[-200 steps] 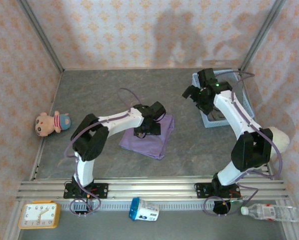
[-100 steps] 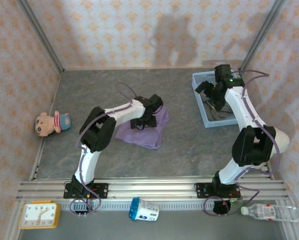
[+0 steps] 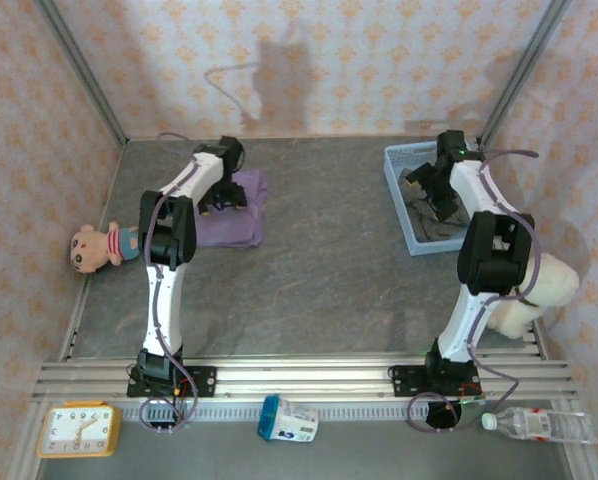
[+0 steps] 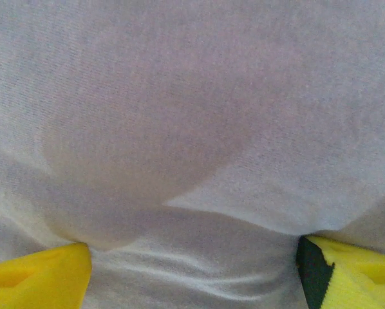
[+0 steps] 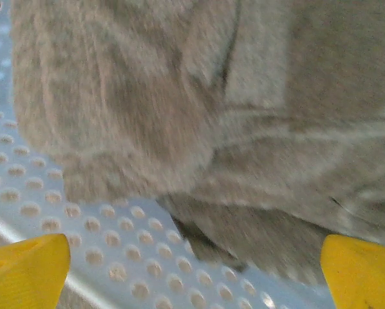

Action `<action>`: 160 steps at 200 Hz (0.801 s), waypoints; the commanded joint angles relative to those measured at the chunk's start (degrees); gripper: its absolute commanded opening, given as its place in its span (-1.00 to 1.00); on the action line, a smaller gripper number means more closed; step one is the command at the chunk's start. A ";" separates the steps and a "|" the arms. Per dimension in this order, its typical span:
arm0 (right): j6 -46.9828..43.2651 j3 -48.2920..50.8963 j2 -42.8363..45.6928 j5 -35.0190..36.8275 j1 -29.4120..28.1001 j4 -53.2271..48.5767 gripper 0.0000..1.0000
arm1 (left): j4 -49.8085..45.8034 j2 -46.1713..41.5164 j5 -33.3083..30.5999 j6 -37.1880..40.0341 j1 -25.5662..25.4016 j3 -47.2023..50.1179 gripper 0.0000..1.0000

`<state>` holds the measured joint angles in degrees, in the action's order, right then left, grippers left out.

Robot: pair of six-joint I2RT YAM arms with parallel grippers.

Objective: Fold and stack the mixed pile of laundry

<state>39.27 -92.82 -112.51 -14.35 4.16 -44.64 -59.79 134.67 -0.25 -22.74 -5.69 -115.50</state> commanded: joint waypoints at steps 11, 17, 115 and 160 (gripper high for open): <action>9.58 -2.60 -5.90 3.34 0.05 4.01 0.99 | -4.83 3.95 1.47 4.20 6.52 -8.46 0.67; 10.79 -3.23 -7.18 4.04 -0.01 3.97 0.99 | -4.89 4.75 1.57 4.20 7.48 -9.91 0.67; 7.49 -17.32 -8.22 7.19 0.34 -1.54 -1.00 | -1.39 3.26 16.49 -2.17 14.38 -19.44 0.99; 0.52 -25.32 -0.50 2.68 -0.01 -2.55 -1.00 | 0.64 -2.44 21.24 -2.18 13.35 -18.39 1.00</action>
<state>45.19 -113.12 -120.31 -10.50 4.19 -45.45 -60.84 139.22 16.82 -24.56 8.58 -133.03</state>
